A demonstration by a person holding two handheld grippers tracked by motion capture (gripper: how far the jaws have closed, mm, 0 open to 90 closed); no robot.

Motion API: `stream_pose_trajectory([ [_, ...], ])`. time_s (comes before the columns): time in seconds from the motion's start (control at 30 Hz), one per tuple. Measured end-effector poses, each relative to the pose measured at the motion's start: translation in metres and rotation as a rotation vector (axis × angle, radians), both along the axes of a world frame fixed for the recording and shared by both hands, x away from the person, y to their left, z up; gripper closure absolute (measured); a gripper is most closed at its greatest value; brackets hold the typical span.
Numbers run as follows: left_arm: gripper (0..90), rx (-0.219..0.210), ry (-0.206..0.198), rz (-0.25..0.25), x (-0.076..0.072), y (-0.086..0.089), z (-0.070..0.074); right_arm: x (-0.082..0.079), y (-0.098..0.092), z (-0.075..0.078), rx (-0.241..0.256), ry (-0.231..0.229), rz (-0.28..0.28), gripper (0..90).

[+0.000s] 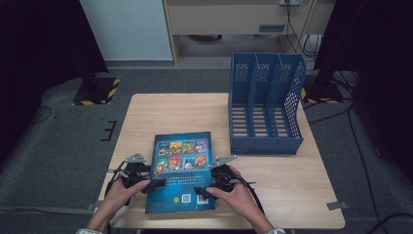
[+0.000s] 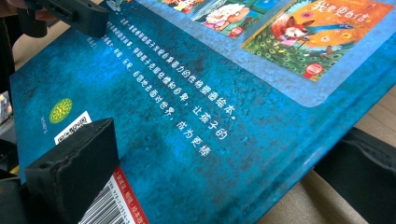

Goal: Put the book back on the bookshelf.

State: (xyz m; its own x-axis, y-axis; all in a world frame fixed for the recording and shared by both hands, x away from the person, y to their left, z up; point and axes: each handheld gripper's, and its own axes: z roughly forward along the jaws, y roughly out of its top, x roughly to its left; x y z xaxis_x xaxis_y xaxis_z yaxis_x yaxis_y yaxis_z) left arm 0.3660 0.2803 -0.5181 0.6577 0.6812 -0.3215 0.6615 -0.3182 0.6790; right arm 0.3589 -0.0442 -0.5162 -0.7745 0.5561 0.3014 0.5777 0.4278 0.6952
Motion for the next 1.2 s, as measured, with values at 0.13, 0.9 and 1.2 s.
stream_pose_trajectory([
  [0.13,0.0,-0.004,0.008,-0.005,0.002,-0.001,0.000,0.000,0.000,0.000,-0.003,0.007,0.001,0.7],
  [0.9,19.4,0.037,-0.111,0.034,-0.007,0.003,0.028,-0.001,0.003,0.014,-0.036,-0.043,-0.027,12.3],
  [1.2,34.1,0.008,-0.164,0.057,-0.011,0.010,0.040,0.004,0.002,0.028,-0.027,-0.056,-0.053,23.3],
])
